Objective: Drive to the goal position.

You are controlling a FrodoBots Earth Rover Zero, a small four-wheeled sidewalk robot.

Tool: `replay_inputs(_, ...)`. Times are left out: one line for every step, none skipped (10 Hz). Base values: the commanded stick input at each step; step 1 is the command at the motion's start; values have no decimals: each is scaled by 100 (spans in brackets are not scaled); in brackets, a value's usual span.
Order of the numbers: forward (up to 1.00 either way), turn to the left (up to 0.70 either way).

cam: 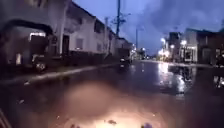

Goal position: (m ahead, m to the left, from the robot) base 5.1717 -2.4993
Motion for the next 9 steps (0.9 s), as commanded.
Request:
replay_inputs(50,-50)
replay_inputs(50,-50)
replay_inputs(50,-50)
replay_inputs(50,-50)
replay_inputs(50,-45)
replay_inputs(50,0)
replay_inputs(50,0)
replay_inputs(50,0)
replay_inputs(50,0)
